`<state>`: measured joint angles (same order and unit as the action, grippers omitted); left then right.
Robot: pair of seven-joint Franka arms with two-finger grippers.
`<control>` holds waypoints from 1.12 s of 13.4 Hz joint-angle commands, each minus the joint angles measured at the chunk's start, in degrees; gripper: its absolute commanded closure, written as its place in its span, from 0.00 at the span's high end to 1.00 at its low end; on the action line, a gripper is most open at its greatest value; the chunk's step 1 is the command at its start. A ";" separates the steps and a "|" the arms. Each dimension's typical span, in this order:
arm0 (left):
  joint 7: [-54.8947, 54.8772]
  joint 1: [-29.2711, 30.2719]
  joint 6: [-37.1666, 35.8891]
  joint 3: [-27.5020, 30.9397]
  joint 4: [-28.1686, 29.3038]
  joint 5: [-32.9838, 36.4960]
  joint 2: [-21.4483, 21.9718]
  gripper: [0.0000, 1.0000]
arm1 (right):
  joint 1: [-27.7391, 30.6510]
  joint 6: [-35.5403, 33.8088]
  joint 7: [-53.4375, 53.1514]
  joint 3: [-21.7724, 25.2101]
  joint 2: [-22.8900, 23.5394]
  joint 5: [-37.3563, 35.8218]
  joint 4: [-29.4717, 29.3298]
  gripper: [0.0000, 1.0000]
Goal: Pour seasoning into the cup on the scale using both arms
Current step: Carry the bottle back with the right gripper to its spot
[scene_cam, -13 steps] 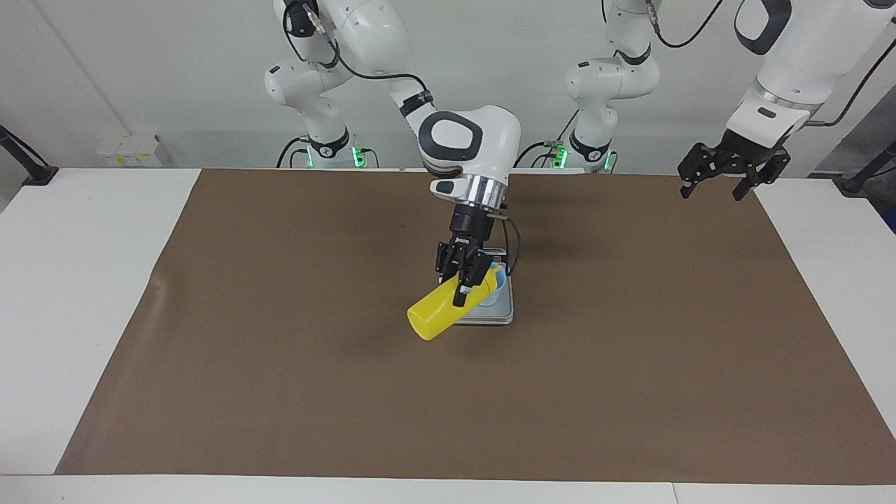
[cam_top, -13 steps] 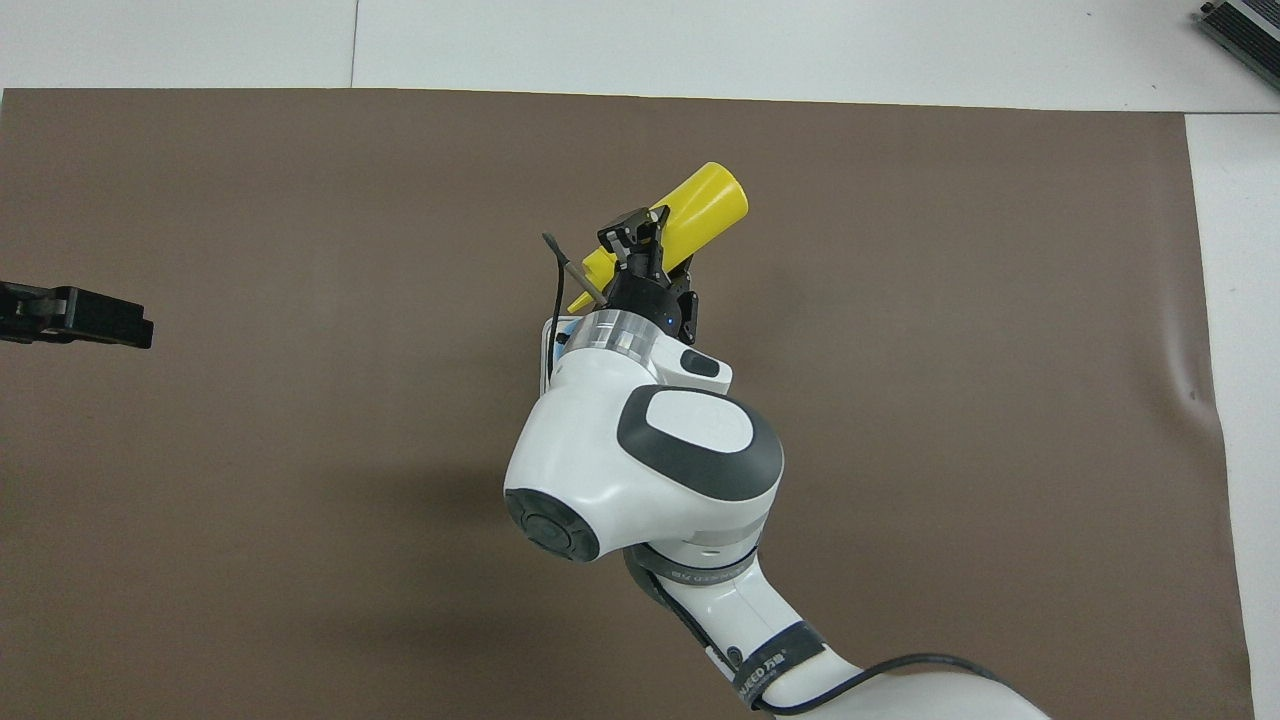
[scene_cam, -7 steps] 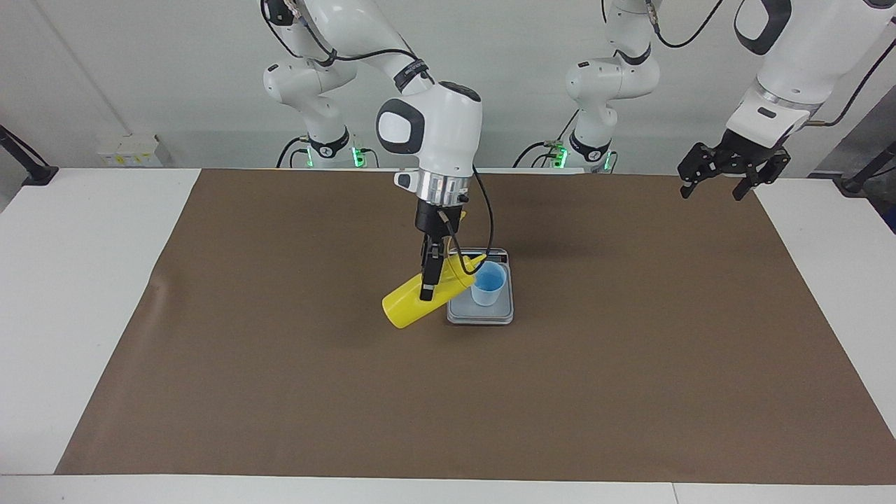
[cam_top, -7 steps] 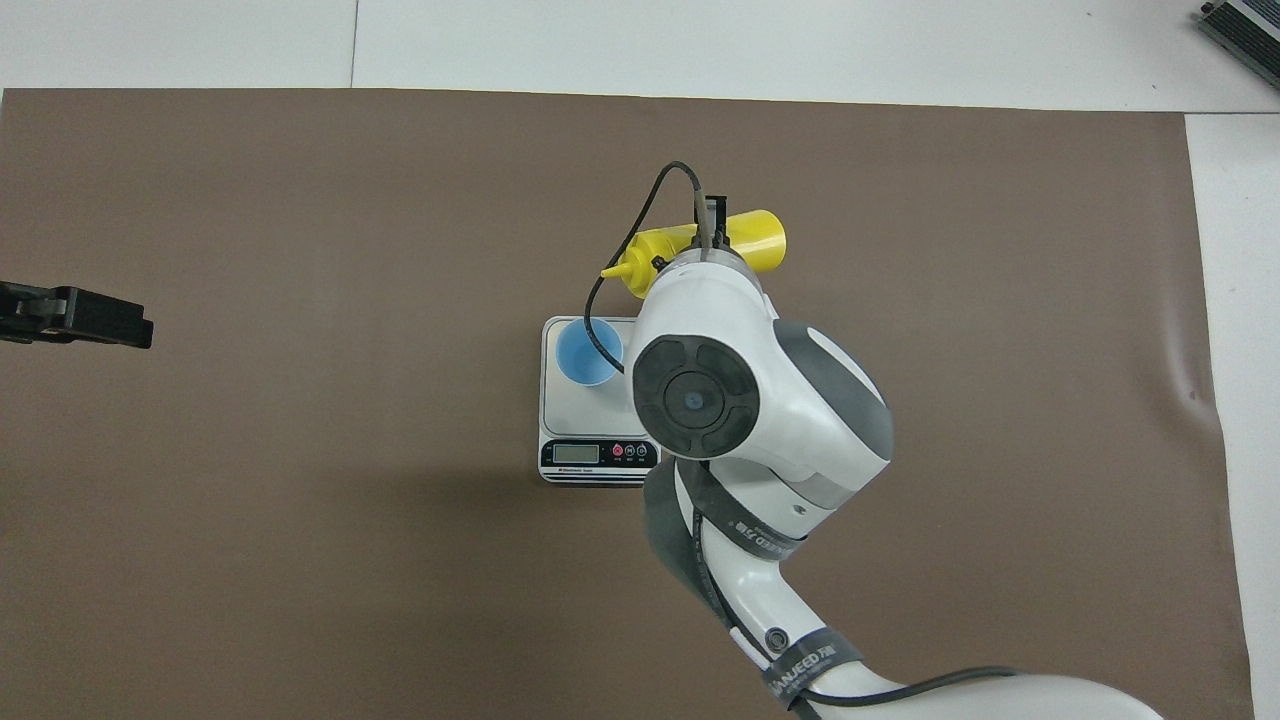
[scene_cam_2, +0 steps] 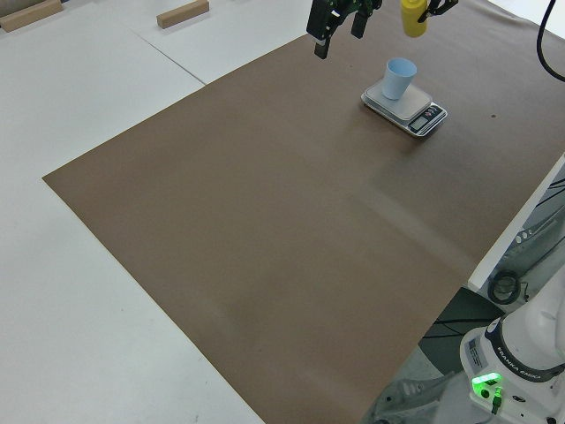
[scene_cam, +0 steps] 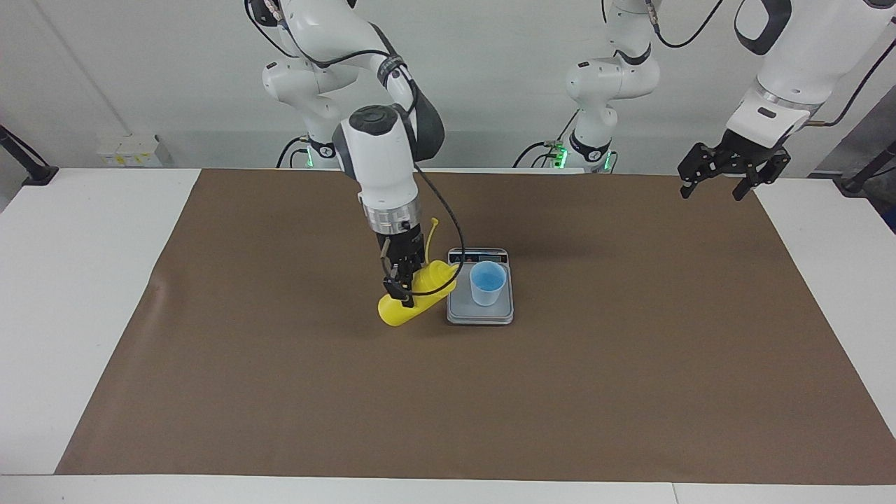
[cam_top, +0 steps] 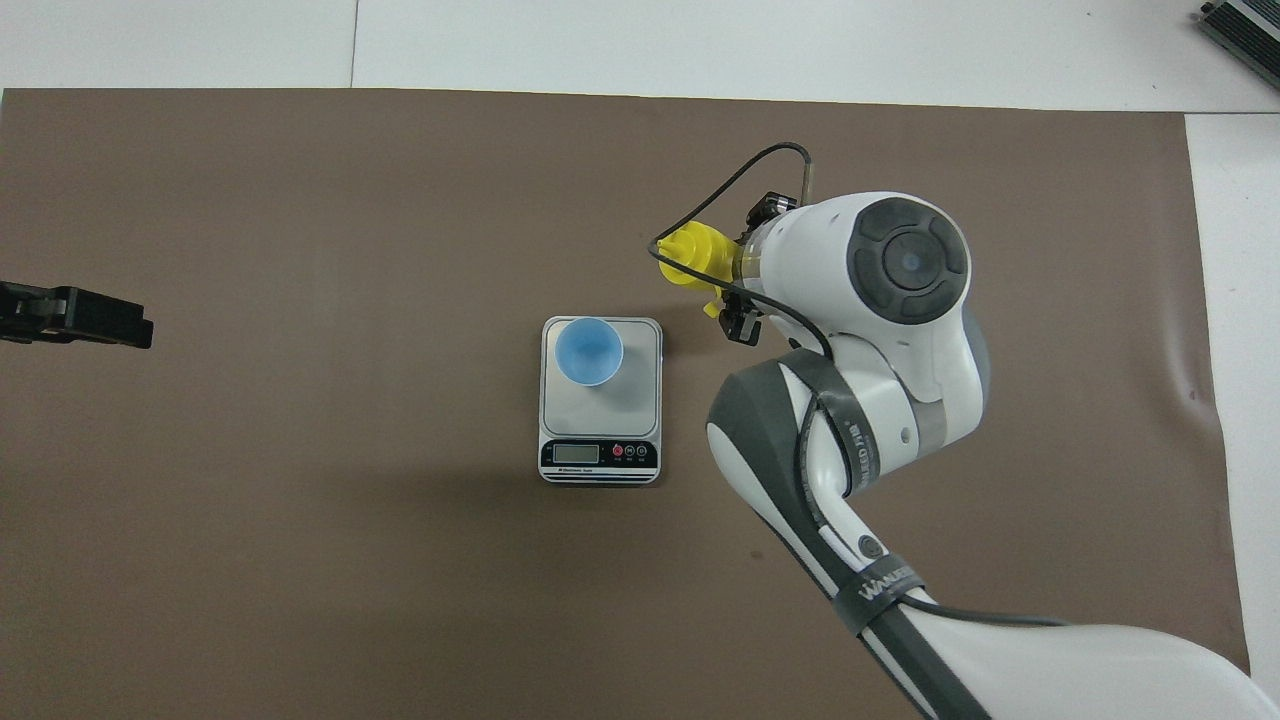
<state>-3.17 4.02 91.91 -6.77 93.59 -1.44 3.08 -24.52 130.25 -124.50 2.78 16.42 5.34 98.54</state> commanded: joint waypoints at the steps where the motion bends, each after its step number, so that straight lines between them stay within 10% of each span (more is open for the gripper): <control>1: 0.53 0.64 -0.94 -0.35 -0.34 0.03 0.09 1.00 | 4.64 -4.98 12.04 -0.67 -2.00 10.79 1.65 0.00; 10: 0.53 0.64 -0.94 -0.35 -0.34 0.03 0.09 1.00 | 18.79 -13.08 50.46 -0.58 -8.34 38.31 17.99 0.00; 15: 0.53 0.64 -1.03 -0.35 -0.34 0.03 0.09 1.00 | 26.88 -18.80 60.50 -0.49 -10.44 41.15 24.05 0.00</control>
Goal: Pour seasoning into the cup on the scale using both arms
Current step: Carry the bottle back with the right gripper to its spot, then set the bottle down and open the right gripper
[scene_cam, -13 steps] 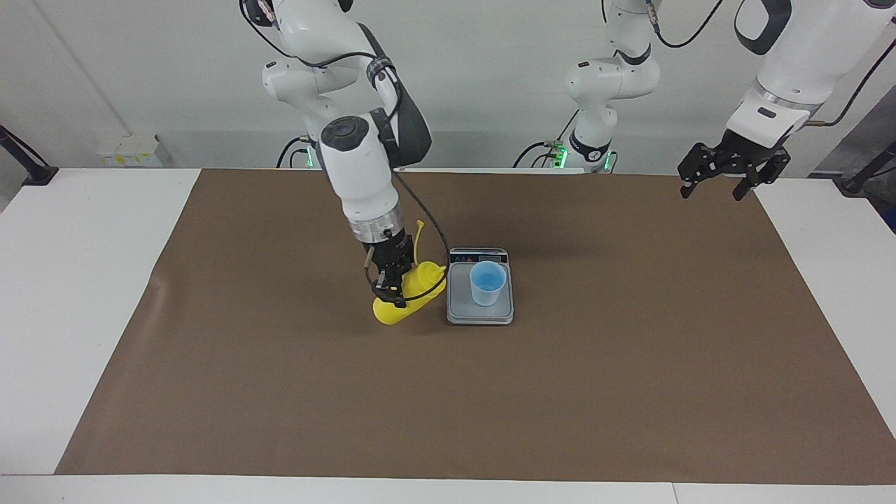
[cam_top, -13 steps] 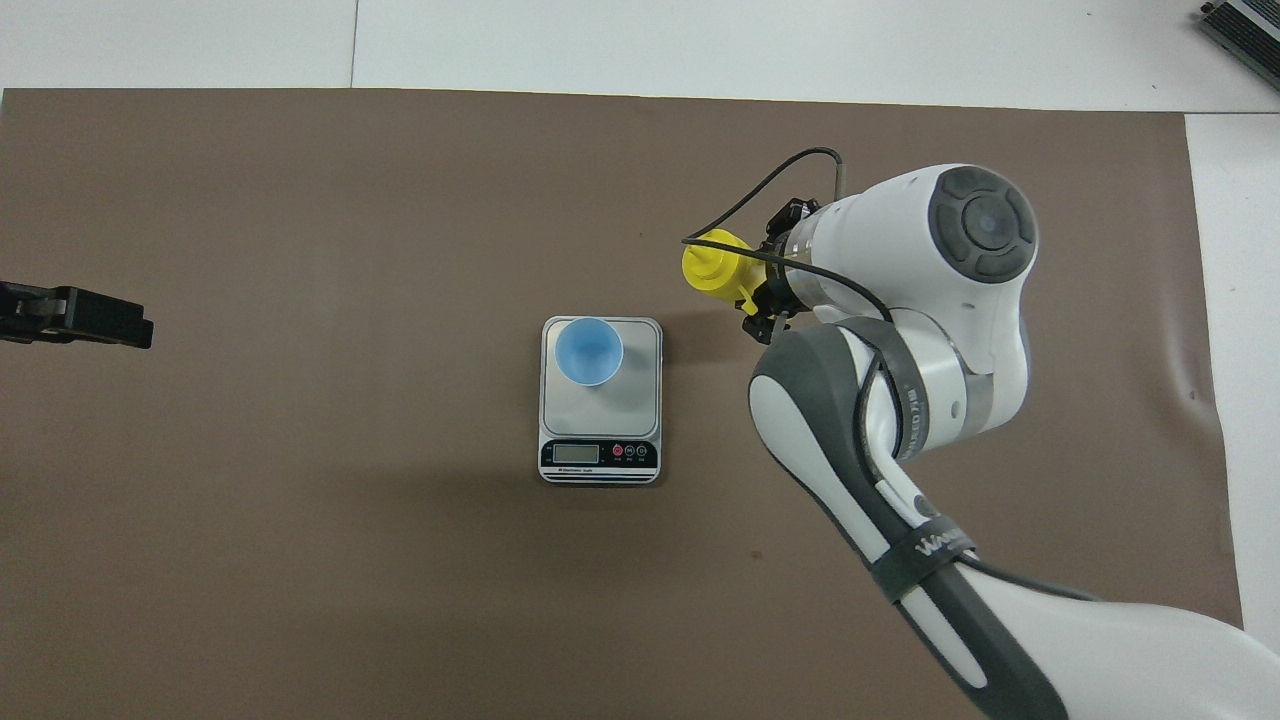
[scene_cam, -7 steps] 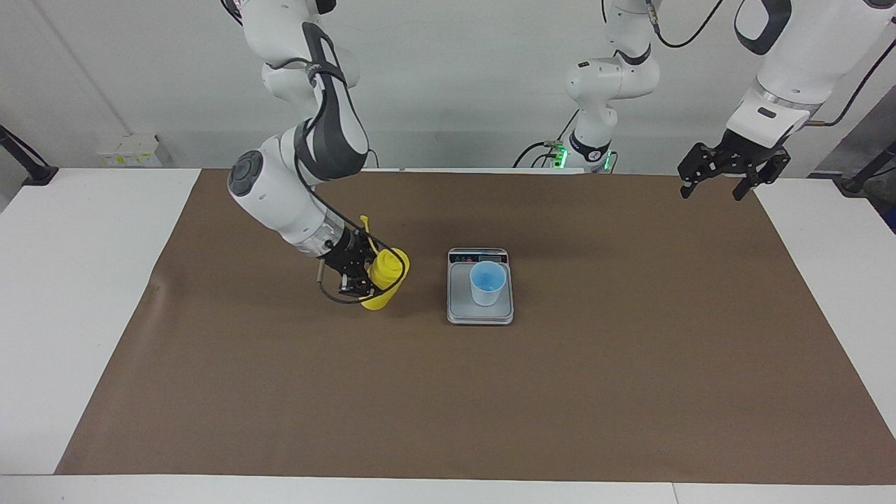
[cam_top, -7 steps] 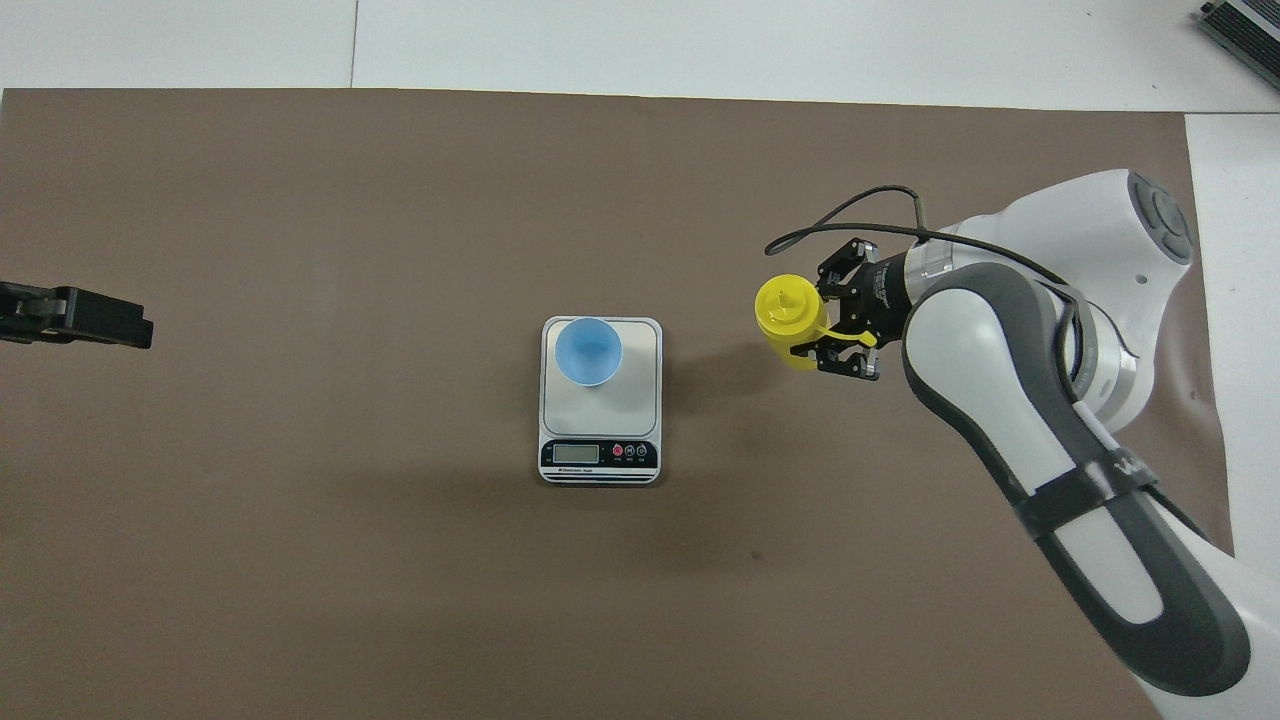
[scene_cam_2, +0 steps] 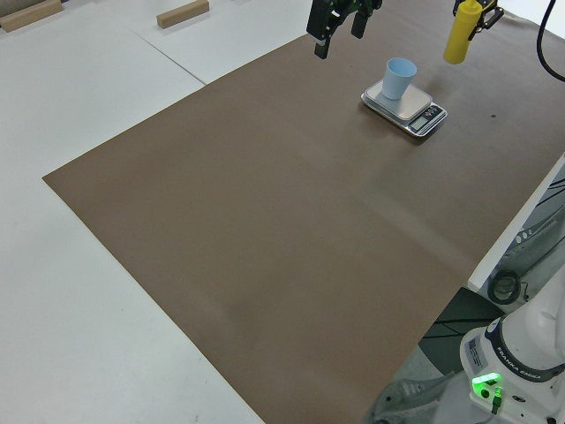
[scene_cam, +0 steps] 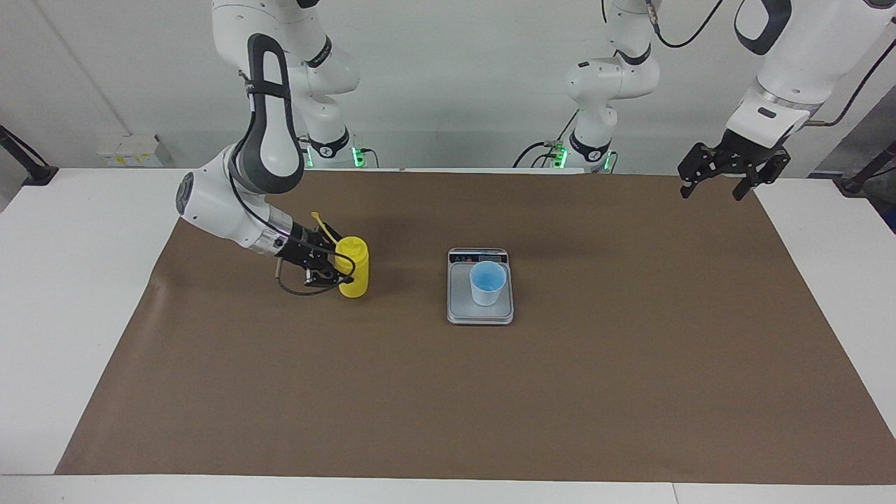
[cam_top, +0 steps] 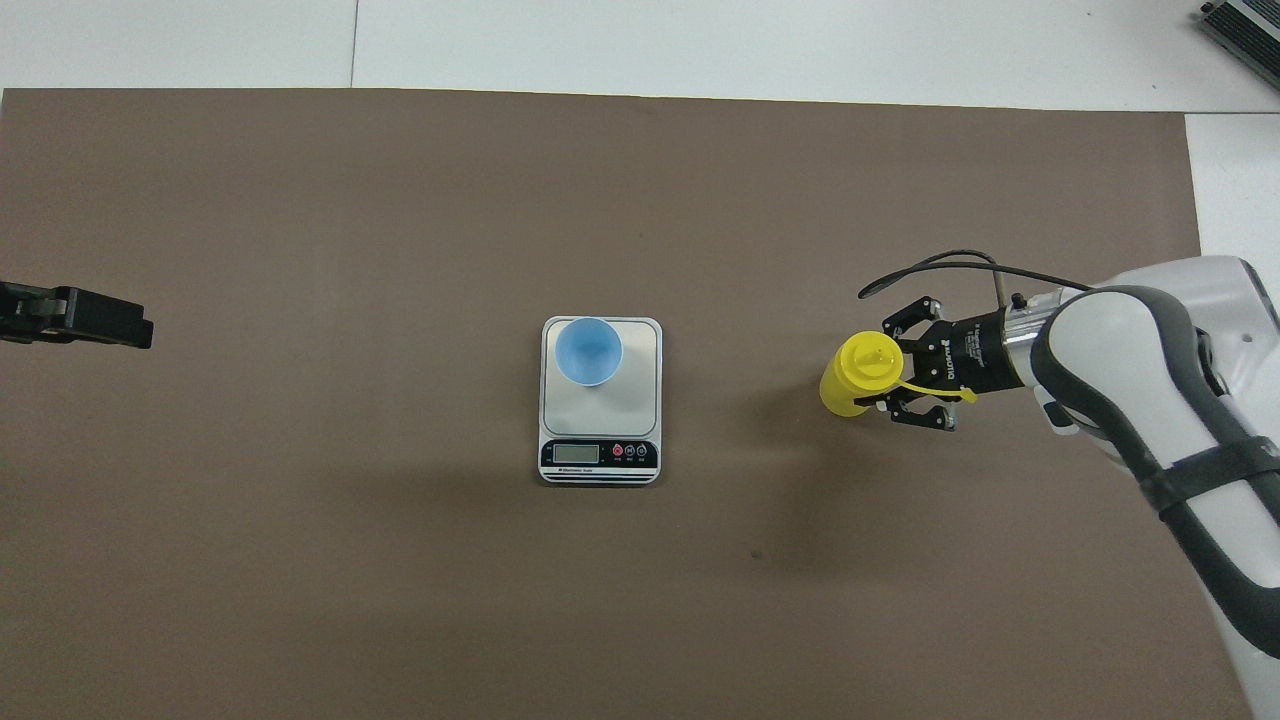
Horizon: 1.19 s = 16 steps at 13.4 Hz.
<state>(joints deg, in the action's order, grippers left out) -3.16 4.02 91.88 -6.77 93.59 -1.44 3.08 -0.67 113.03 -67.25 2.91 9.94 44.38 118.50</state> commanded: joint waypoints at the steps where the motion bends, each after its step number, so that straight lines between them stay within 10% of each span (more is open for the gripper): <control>1: 0.52 0.64 -0.92 -0.35 -0.34 0.03 0.09 1.00 | 4.00 -1.76 5.09 -0.62 -4.75 2.12 5.94 0.00; 2: 0.52 0.64 -1.00 -0.35 -0.34 0.03 0.09 1.00 | 4.70 -1.50 6.59 -0.53 -5.63 2.12 8.04 0.00; 4: 0.52 0.64 -1.00 -0.35 -0.34 0.03 0.09 1.00 | 5.06 0.52 9.14 -0.45 -6.87 1.86 11.05 0.99; 16: 0.52 0.64 -1.00 -0.35 -0.34 0.03 0.09 1.00 | 13.32 -2.11 20.74 -0.18 -9.85 -20.09 6.94 1.00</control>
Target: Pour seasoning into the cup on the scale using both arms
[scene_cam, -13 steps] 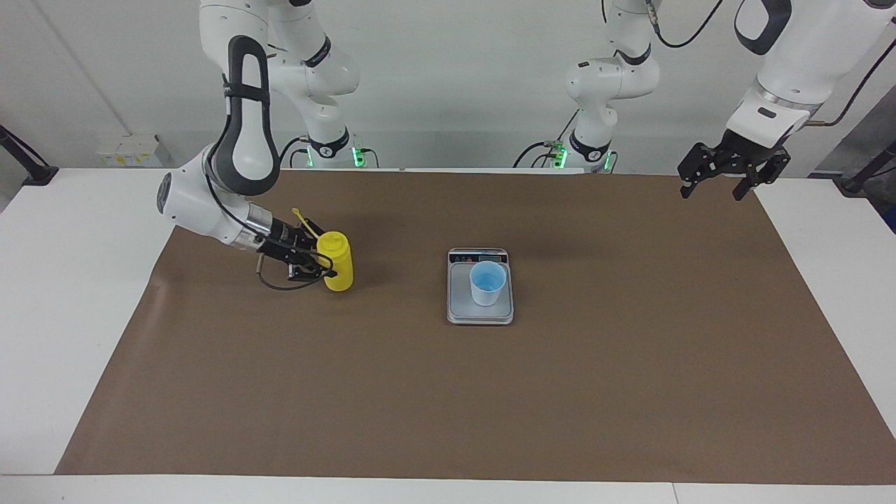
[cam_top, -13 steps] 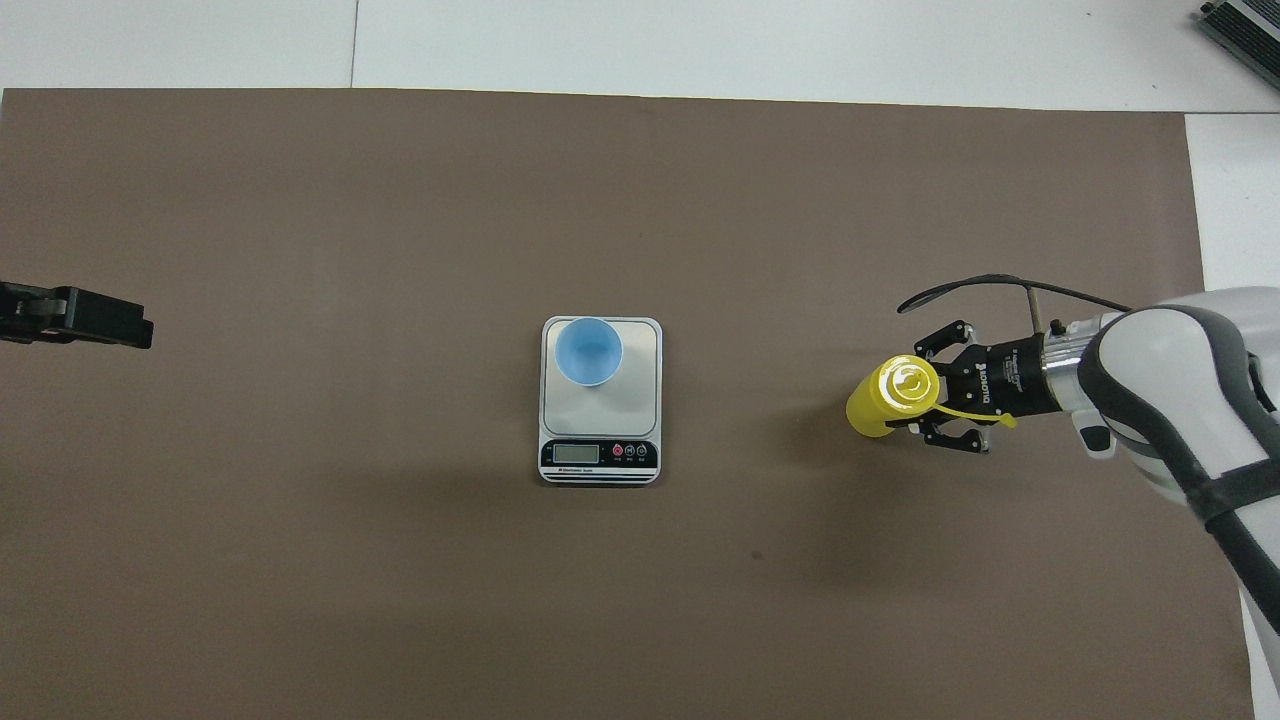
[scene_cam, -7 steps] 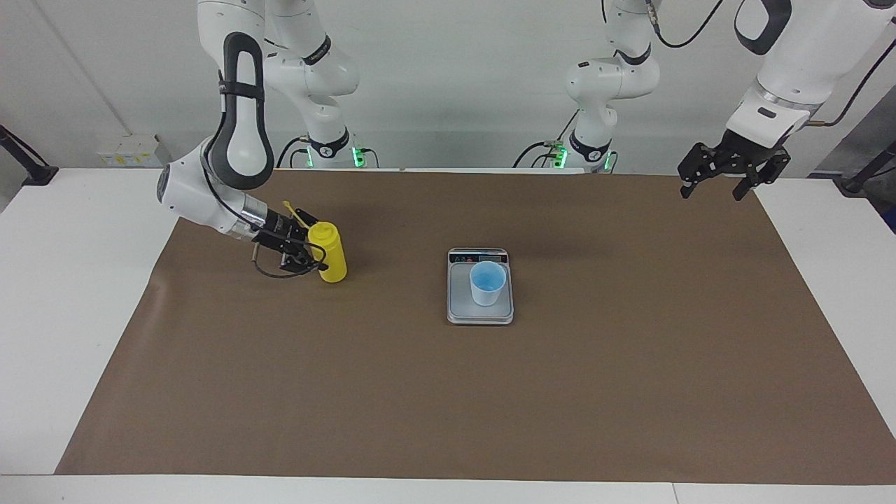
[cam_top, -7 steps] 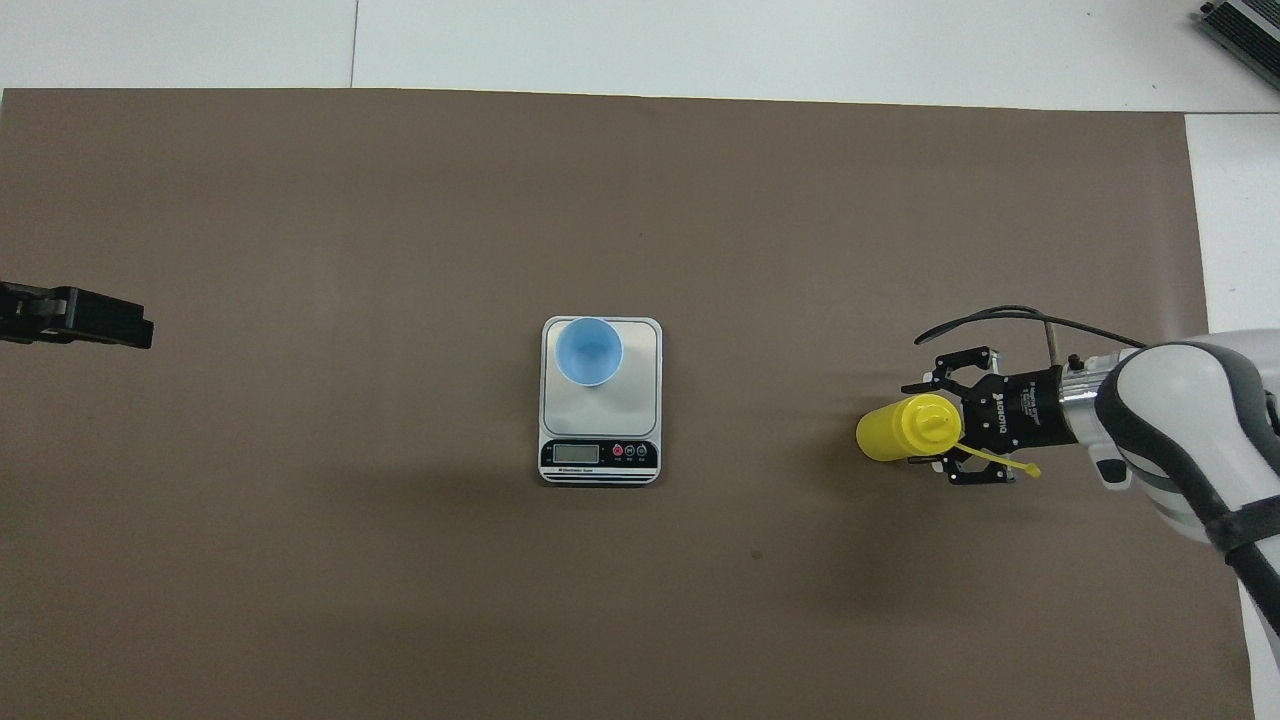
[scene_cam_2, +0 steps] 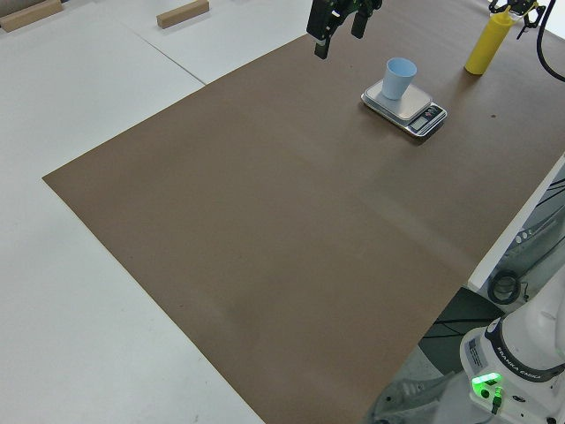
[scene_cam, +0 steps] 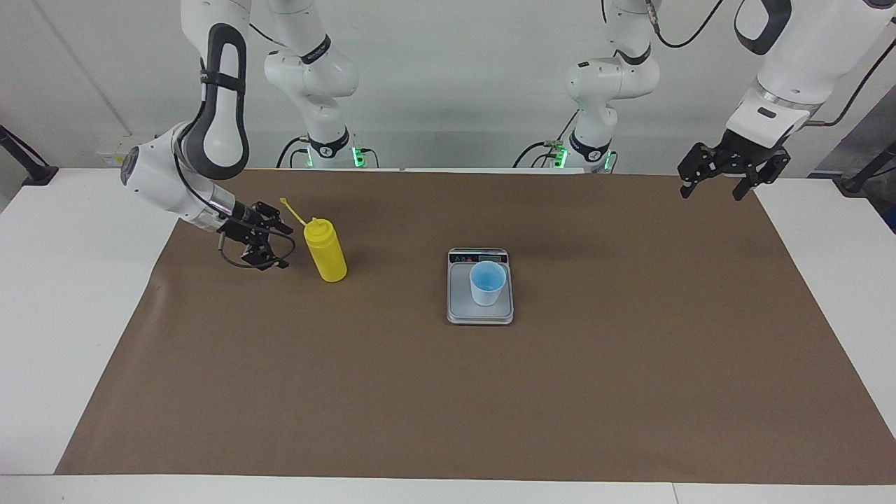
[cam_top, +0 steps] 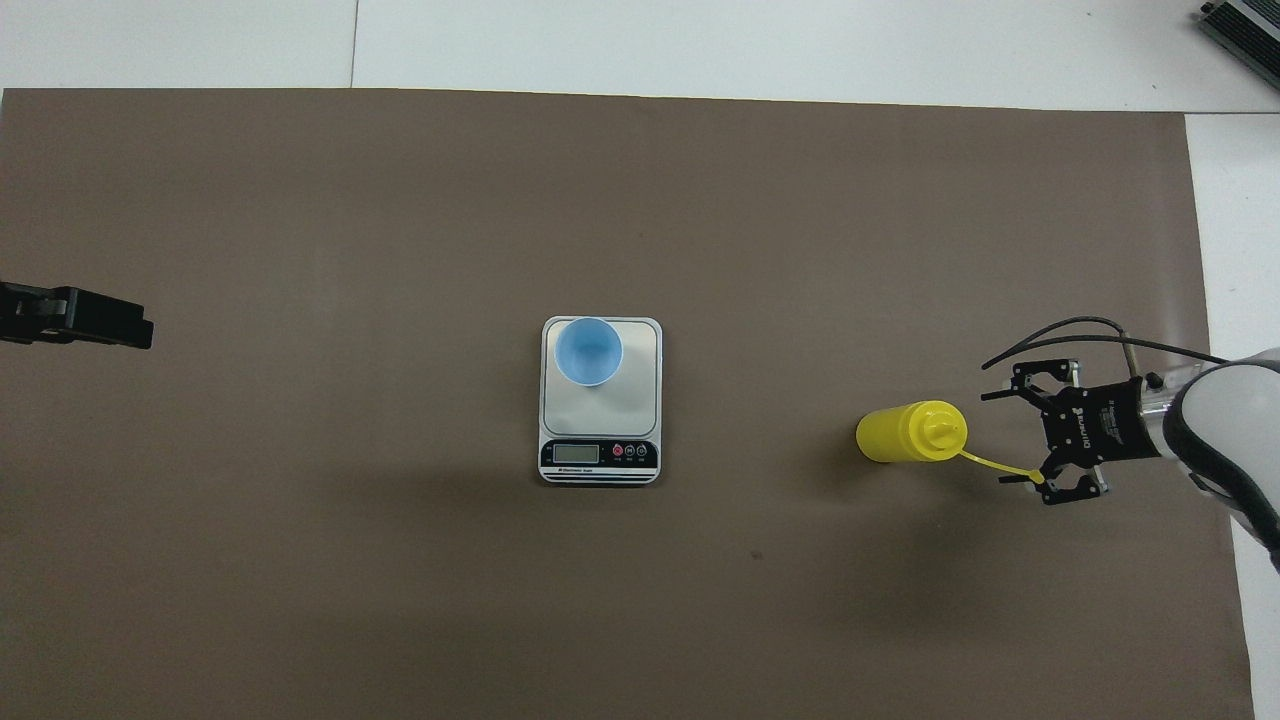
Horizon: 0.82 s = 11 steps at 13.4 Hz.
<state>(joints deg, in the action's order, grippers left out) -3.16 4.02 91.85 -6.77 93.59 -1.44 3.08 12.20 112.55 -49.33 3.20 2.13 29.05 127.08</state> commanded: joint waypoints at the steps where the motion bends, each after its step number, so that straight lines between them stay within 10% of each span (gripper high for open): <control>1: 0.52 0.64 -0.97 -0.35 -0.34 0.03 0.09 1.00 | -0.15 -2.33 3.96 -0.74 -2.74 -8.45 -2.88 1.00; 11: 0.52 0.64 -0.88 -0.35 -0.43 0.03 0.09 1.00 | -15.35 -4.17 29.80 -1.62 -9.43 -27.89 -8.23 1.00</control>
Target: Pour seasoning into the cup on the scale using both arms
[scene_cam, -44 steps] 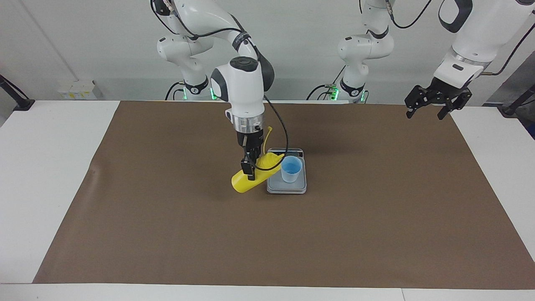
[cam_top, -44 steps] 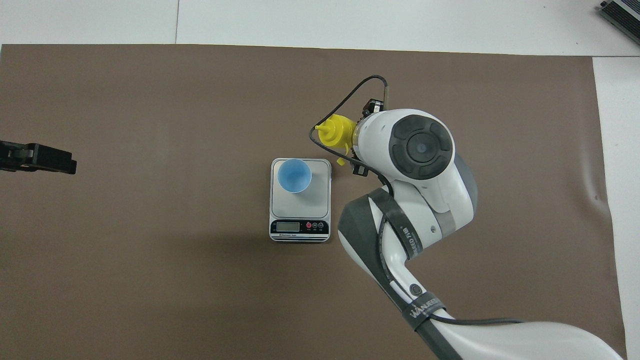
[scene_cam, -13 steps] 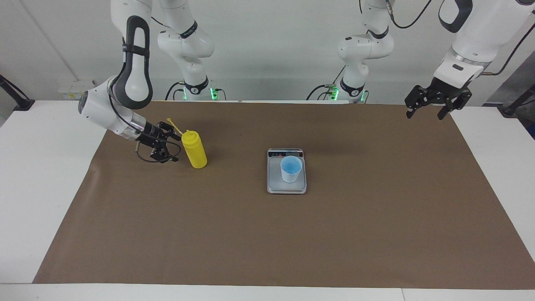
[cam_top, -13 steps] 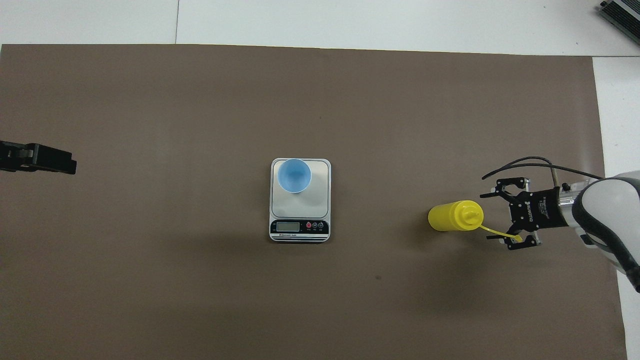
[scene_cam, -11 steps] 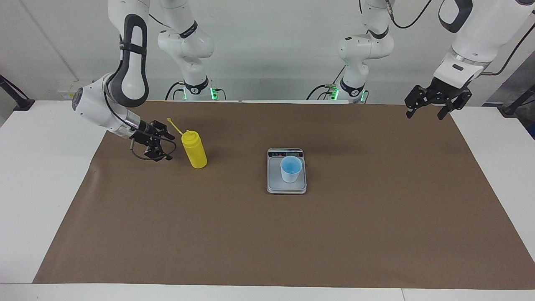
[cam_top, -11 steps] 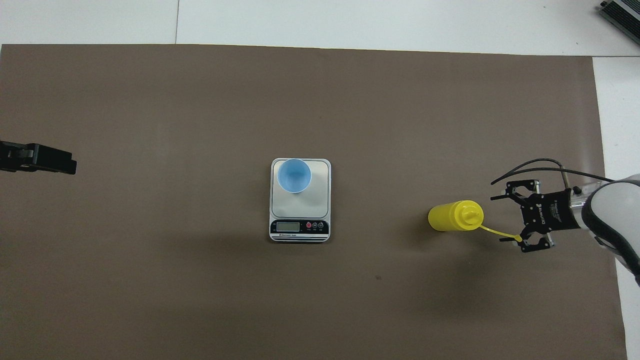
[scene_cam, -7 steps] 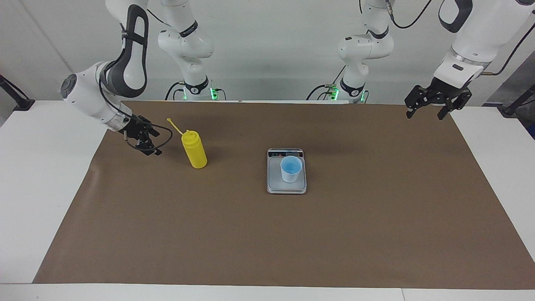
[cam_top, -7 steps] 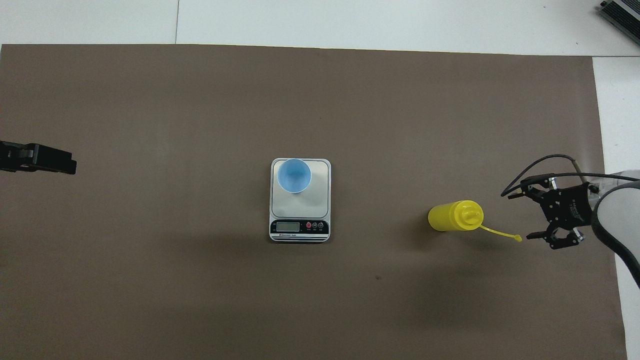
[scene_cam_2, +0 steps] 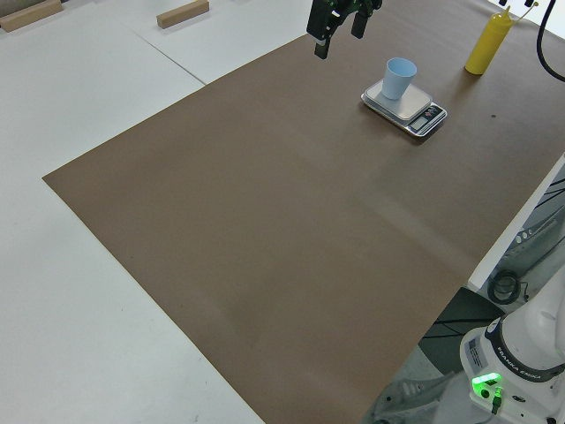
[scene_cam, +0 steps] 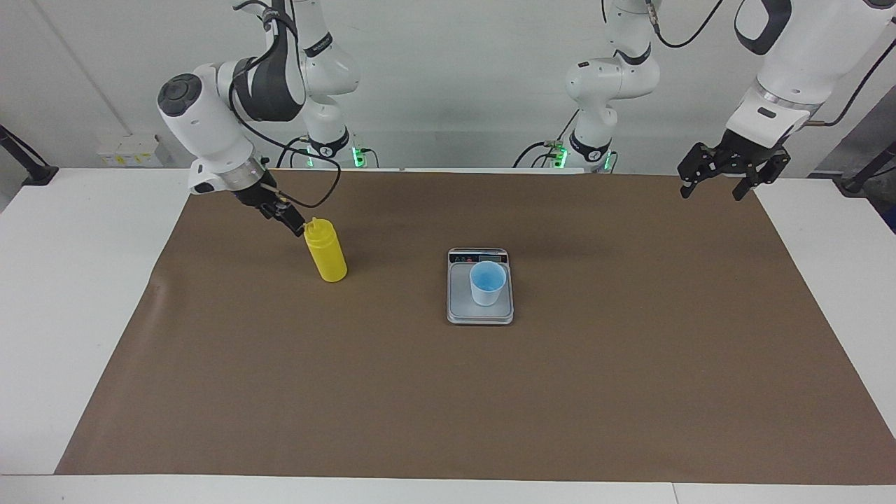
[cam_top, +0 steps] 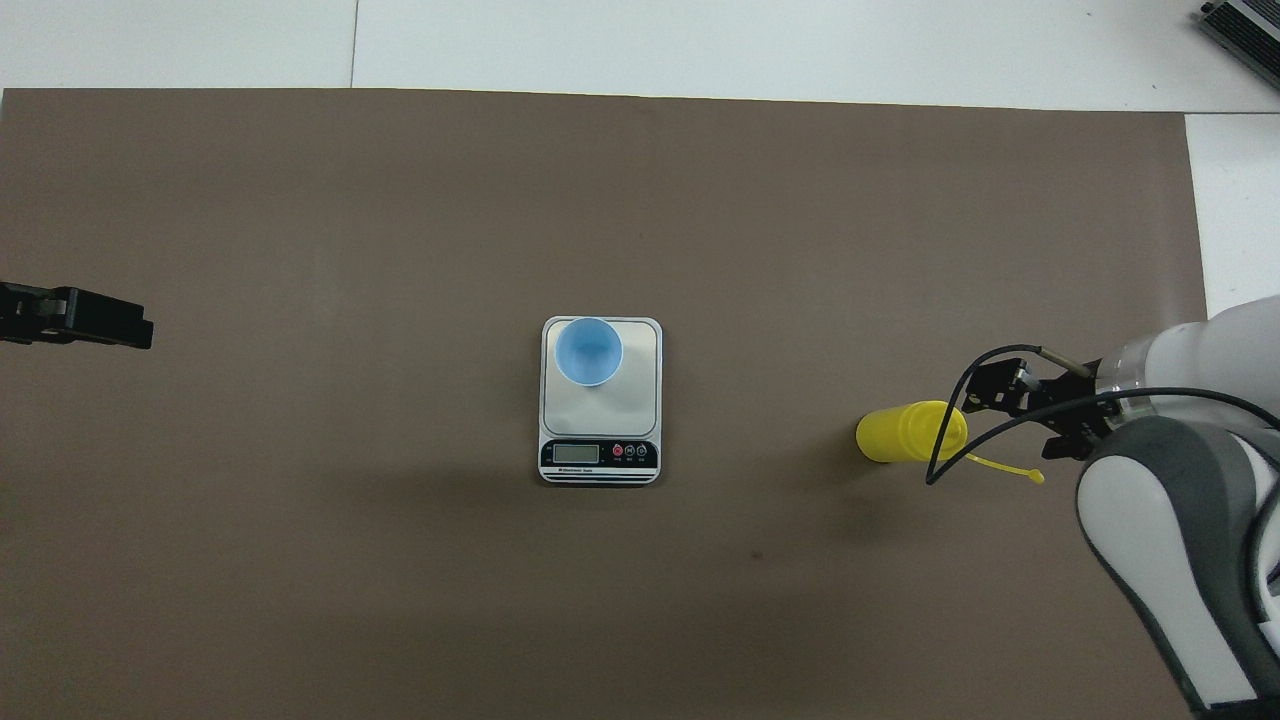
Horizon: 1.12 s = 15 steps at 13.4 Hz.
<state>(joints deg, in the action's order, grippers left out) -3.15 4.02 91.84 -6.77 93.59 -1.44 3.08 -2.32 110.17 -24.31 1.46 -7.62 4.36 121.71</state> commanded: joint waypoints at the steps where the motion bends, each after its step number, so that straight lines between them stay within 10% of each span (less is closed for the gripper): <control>1: 0.52 0.64 -0.96 -0.35 -0.34 0.03 0.09 1.00 | -1.37 -2.41 5.06 0.04 0.41 -3.57 -4.45 1.00; 8: 0.52 0.64 -0.87 -0.35 -0.34 0.03 0.09 1.00 | -4.10 -8.65 11.91 -0.05 4.45 -7.35 -20.62 1.00; 15: 0.52 0.64 -0.96 -0.35 -0.34 0.03 0.09 1.00 | -2.44 -15.86 19.81 0.91 4.01 -7.44 -24.93 1.00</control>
<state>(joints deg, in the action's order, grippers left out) -3.15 4.02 91.82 -6.77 93.59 -1.44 3.08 -5.88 96.92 -8.67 2.44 -4.74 -2.10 99.49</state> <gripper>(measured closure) 0.000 0.000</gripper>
